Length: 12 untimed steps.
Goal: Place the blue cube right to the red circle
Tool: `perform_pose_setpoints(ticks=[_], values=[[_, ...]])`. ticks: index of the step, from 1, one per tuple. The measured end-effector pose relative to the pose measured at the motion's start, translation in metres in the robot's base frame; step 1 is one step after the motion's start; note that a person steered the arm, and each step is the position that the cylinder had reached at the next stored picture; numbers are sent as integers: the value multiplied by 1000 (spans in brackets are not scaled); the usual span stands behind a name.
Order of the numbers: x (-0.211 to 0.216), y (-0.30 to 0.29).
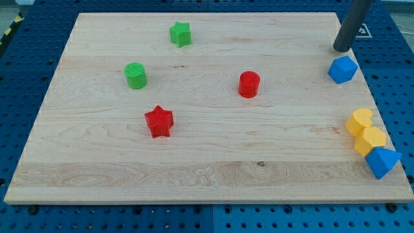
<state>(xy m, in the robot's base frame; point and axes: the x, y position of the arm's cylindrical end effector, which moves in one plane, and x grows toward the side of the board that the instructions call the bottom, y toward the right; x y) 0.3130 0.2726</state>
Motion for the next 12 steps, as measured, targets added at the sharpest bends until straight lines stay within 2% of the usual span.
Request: perform_pose_setpoints(ticks=[4,9,12], values=[[2,-20],[50,-18],[54,-21]])
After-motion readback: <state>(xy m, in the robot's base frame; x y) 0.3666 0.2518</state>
